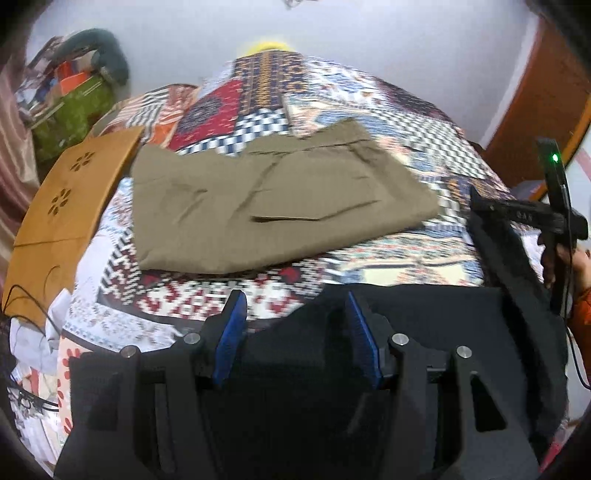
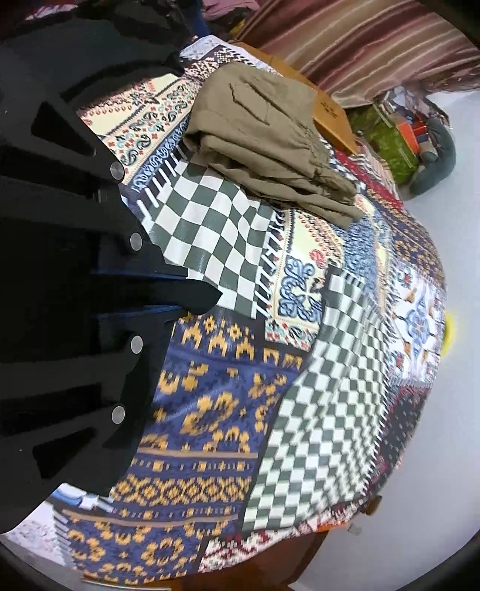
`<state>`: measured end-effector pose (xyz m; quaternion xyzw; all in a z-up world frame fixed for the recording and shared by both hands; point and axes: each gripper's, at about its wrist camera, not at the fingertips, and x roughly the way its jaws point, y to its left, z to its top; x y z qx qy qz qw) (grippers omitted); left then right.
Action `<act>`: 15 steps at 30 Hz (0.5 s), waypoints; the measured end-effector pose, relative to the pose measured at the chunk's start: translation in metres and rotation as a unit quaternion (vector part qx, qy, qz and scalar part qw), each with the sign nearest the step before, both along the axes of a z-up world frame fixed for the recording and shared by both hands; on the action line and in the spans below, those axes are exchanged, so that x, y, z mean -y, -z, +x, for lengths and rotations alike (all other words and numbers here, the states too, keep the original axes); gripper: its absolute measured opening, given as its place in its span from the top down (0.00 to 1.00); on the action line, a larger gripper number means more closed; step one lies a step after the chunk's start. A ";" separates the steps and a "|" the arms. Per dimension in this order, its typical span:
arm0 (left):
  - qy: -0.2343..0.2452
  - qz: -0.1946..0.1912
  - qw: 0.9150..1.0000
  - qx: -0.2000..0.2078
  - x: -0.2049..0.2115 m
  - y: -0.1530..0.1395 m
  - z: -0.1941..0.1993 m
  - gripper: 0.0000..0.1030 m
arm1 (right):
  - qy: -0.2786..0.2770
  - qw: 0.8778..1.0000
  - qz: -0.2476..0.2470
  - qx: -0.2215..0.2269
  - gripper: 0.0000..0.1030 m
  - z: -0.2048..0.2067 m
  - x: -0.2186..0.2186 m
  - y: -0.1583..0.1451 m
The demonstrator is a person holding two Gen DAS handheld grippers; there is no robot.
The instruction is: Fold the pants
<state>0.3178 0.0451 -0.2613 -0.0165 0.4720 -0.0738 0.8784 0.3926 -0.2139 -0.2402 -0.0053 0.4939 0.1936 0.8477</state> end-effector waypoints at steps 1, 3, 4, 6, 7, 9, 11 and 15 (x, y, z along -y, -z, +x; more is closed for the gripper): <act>0.009 -0.002 1.000 0.001 0.009 -0.005 -0.004 0.46 | 0.004 1.000 0.005 0.006 0.89 -0.005 0.004 -0.007; 0.020 -0.007 1.000 0.004 0.022 -0.013 -0.010 0.45 | 0.011 1.000 0.015 0.021 0.89 -0.016 0.013 -0.024; 0.025 -0.011 1.000 0.006 0.029 -0.018 -0.013 0.42 | 0.015 0.999 0.018 0.031 0.90 -0.022 0.017 -0.033; 0.032 -0.022 0.999 0.013 0.044 -0.030 -0.021 0.38 | 0.024 0.998 0.024 0.049 0.90 -0.032 0.028 -0.052; 0.034 -0.027 0.999 0.017 0.049 -0.035 -0.024 0.36 | 0.028 0.998 0.028 0.057 0.90 -0.040 0.034 -0.061; 0.040 -0.039 0.998 0.020 0.063 -0.046 -0.032 0.35 | 0.037 0.996 0.036 0.070 0.90 -0.054 0.046 -0.077; 0.048 -0.051 0.997 0.017 0.076 -0.052 -0.039 0.33 | 0.048 0.995 0.037 0.082 0.90 -0.072 0.061 -0.089; 0.074 -0.068 0.995 0.009 0.103 -0.056 -0.058 0.32 | 0.075 0.992 0.048 0.087 0.89 -0.086 0.085 -0.096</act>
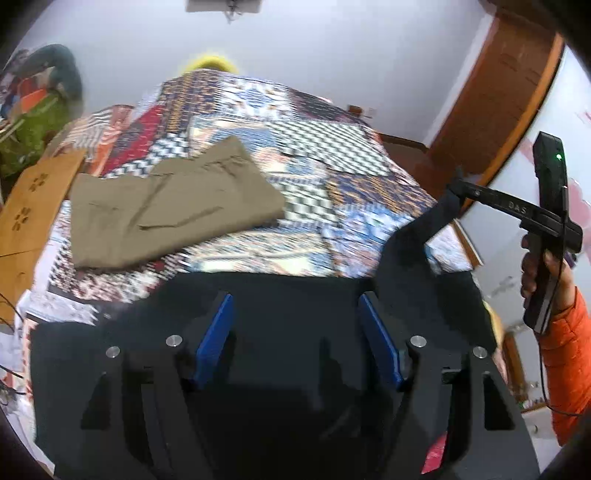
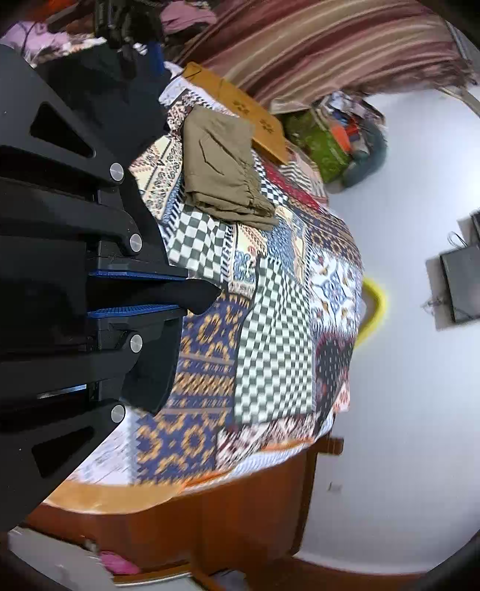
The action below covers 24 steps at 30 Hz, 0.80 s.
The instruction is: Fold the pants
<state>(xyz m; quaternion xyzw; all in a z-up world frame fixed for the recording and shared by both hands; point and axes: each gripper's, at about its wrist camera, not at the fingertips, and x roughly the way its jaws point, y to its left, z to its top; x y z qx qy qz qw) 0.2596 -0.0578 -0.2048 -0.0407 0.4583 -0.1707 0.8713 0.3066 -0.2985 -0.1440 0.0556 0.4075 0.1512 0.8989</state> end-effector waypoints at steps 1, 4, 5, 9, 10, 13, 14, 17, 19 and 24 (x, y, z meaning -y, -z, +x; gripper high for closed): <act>0.007 -0.002 1.000 -0.004 0.007 0.001 -0.004 0.32 | 0.005 1.000 -0.001 0.001 0.90 -0.003 0.004 0.000; 0.033 -0.001 0.999 -0.015 0.032 0.007 -0.016 0.32 | 0.017 1.000 0.006 0.004 0.89 -0.017 0.015 -0.002; 0.042 0.002 0.999 -0.019 0.042 0.010 -0.021 0.32 | 0.021 1.000 0.010 0.007 0.90 -0.022 0.019 -0.003; 0.064 0.013 0.998 -0.021 0.068 0.022 -0.031 0.32 | 0.031 0.999 0.026 0.014 0.90 -0.038 0.029 -0.005; 0.067 0.017 0.997 -0.019 0.073 0.025 -0.033 0.32 | 0.032 0.999 0.029 0.016 0.90 -0.042 0.032 -0.005; 0.075 0.027 0.997 -0.017 0.084 0.030 -0.035 0.48 | 0.038 0.999 0.032 0.019 0.90 -0.055 0.039 -0.007; 0.080 0.024 0.996 -0.020 0.087 0.032 -0.035 0.55 | 0.040 0.998 0.032 0.020 0.90 -0.057 0.042 -0.007; 0.090 0.019 0.996 -0.018 0.091 0.031 -0.036 0.75 | 0.051 0.998 0.035 0.021 0.90 -0.068 0.056 -0.006; 0.099 0.016 0.995 -0.014 0.095 0.029 -0.039 0.83 | 0.060 0.997 0.036 0.021 0.89 -0.077 0.065 -0.006; 0.126 0.004 0.992 -0.005 0.106 0.024 -0.050 0.88 | 0.084 0.996 0.039 0.014 0.89 -0.100 0.090 0.003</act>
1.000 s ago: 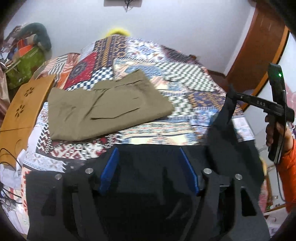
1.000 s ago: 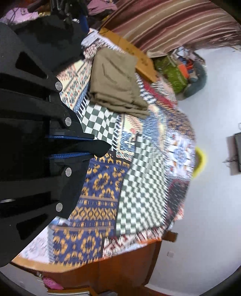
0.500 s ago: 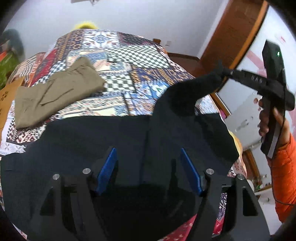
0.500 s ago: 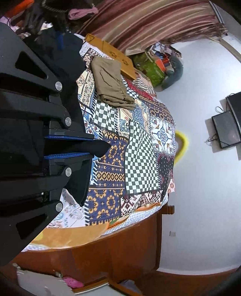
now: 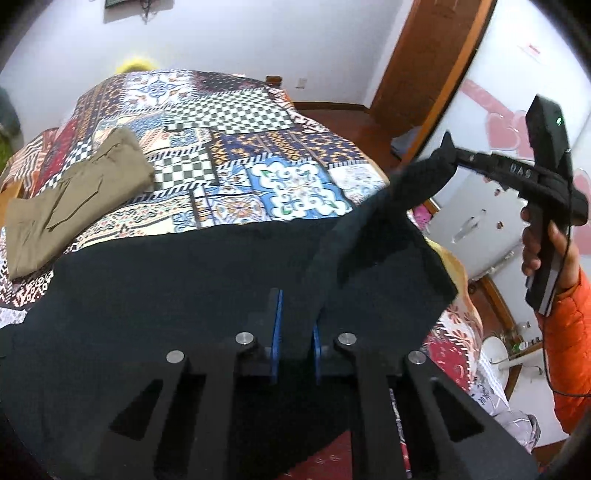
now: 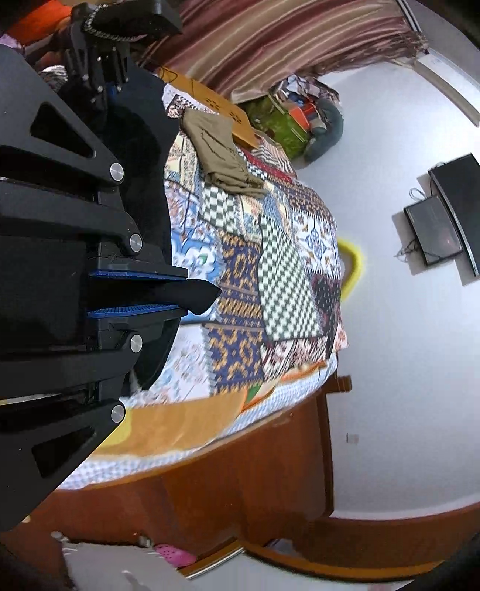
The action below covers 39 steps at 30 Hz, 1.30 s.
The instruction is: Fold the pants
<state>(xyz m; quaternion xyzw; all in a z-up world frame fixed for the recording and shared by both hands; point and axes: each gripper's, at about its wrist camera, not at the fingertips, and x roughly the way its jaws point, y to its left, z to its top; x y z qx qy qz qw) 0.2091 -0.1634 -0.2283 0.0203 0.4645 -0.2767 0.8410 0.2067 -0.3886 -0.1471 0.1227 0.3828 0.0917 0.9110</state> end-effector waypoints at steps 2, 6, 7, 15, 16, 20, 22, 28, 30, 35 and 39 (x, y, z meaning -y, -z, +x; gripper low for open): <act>0.007 -0.005 1.000 -0.003 0.003 0.000 -0.004 0.89 | 0.010 1.000 0.004 -0.005 0.90 -0.010 0.009 0.005; 0.022 -0.005 1.000 -0.010 0.010 0.003 -0.012 0.89 | 0.026 0.999 0.019 -0.017 0.89 -0.030 0.025 0.017; 0.025 -0.005 1.000 -0.011 0.011 0.003 -0.014 0.89 | 0.030 0.999 0.023 -0.019 0.89 -0.036 0.027 0.019; 0.036 -0.009 0.999 -0.025 0.013 0.009 -0.024 0.89 | 0.047 0.997 0.039 -0.051 0.89 -0.069 0.032 0.052; 0.039 -0.008 0.999 -0.027 0.014 0.010 -0.025 0.89 | 0.049 0.997 0.037 -0.056 0.89 -0.073 0.032 0.057; 0.052 -0.003 0.998 -0.047 0.015 0.018 -0.029 0.89 | 0.057 0.995 0.035 -0.077 0.89 -0.080 0.031 0.076; 0.047 0.002 0.997 -0.060 0.016 0.020 -0.029 0.88 | 0.060 0.994 0.033 -0.088 0.89 -0.083 0.031 0.087; 0.049 0.015 0.997 -0.060 0.013 0.012 -0.036 0.81 | 0.067 0.992 0.033 -0.098 0.89 -0.090 0.029 0.098; 0.054 0.018 0.997 -0.050 0.012 0.006 -0.042 0.76 | 0.071 0.992 0.035 -0.096 0.89 -0.091 0.031 0.098; 0.026 0.009 1.000 -0.016 -0.004 -0.011 -0.043 0.54 | 0.075 0.991 0.026 -0.104 0.89 -0.092 0.033 0.103; -0.002 0.013 1.000 0.000 -0.016 -0.014 -0.031 0.51 | 0.075 0.990 0.025 -0.113 0.89 -0.094 0.030 0.108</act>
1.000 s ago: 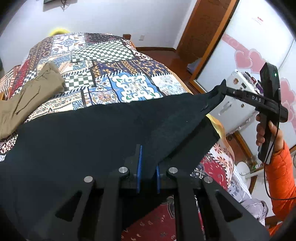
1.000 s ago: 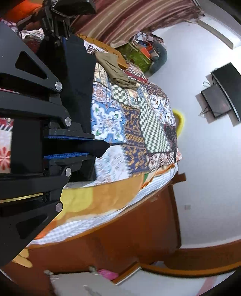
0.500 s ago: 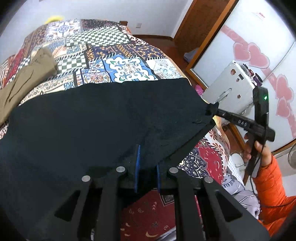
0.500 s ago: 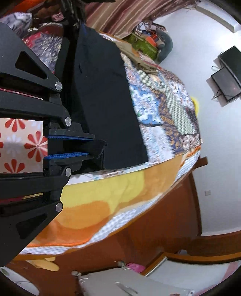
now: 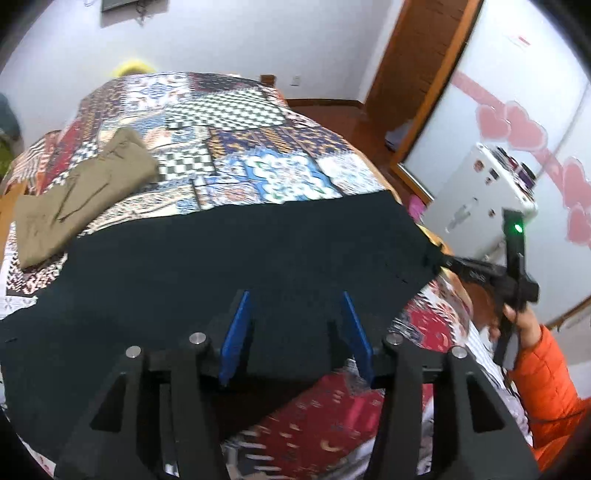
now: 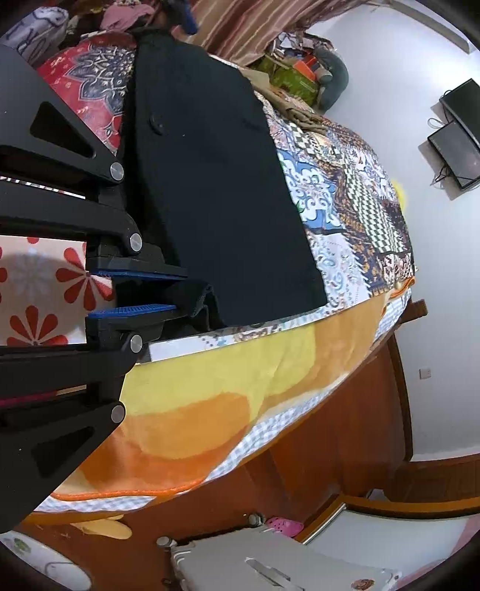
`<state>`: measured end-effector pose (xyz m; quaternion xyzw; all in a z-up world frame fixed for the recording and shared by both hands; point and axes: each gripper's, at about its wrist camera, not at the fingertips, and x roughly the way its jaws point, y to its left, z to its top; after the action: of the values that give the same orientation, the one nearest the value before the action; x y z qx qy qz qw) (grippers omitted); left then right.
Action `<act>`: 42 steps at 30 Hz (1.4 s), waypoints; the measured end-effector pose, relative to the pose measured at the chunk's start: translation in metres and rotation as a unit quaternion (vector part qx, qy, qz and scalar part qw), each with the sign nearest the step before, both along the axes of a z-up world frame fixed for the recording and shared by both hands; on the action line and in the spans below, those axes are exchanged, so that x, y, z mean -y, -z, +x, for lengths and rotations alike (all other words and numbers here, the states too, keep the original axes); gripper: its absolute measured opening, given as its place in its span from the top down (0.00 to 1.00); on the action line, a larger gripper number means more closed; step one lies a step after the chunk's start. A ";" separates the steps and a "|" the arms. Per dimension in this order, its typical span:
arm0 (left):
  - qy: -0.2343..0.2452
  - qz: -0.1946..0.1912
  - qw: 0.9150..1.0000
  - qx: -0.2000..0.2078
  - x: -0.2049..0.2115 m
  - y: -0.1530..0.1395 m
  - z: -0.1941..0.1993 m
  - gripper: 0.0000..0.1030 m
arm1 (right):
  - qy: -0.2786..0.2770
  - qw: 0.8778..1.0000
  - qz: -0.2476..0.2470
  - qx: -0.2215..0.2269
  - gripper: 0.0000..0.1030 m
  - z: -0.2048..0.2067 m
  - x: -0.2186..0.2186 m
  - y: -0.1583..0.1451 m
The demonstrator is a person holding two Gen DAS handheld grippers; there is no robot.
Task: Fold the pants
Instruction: 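Lay the black trousers flat on the bed with the left gripper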
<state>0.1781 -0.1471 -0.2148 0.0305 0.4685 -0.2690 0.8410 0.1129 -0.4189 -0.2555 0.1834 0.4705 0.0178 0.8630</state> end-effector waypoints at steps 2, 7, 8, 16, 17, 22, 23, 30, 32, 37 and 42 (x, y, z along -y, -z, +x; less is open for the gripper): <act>-0.008 0.007 1.000 -0.006 -0.004 0.007 0.009 0.51 | 0.002 1.000 0.002 -0.001 0.88 -0.002 0.001 0.001; -0.020 0.020 0.999 -0.044 -0.007 0.037 0.024 0.51 | 0.009 1.000 0.002 -0.007 0.86 -0.005 0.005 0.003; -0.021 0.018 0.998 -0.050 -0.007 0.043 0.025 0.51 | 0.010 1.000 0.000 -0.008 0.84 -0.005 0.005 0.004; -0.012 0.027 0.999 -0.027 -0.001 0.048 0.019 0.49 | 0.024 0.999 -0.022 -0.022 0.73 -0.015 0.013 -0.007; -0.013 0.025 0.999 -0.027 -0.001 0.048 0.020 0.49 | 0.026 0.999 -0.024 -0.018 0.71 -0.016 0.012 -0.012; -0.014 0.025 0.999 -0.025 -0.001 0.048 0.021 0.49 | 0.007 0.999 -0.035 0.023 0.70 -0.010 -0.003 -0.043; -0.015 0.024 0.999 -0.025 0.000 0.048 0.021 0.49 | 0.000 0.999 -0.037 0.029 0.70 -0.007 -0.007 -0.047; -0.015 0.023 0.999 -0.024 0.000 0.048 0.020 0.49 | -0.037 0.999 -0.037 0.015 0.70 0.007 -0.034 -0.025; -0.015 0.022 0.999 -0.024 0.000 0.048 0.020 0.49 | -0.037 0.999 -0.029 -0.017 0.70 0.008 -0.035 -0.002; -0.021 0.018 0.999 -0.023 -0.005 0.044 0.022 0.49 | -0.037 0.999 -0.023 -0.028 0.70 0.007 -0.036 0.004; -0.057 0.006 0.998 0.011 -0.033 0.020 0.028 0.49 | -0.063 0.997 -0.034 -0.002 0.70 0.023 -0.047 -0.026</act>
<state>0.2065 -0.1139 -0.2348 0.0119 0.4618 -0.2174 0.8599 0.1356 -0.3721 -0.2292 0.1236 0.4828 0.0558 0.8652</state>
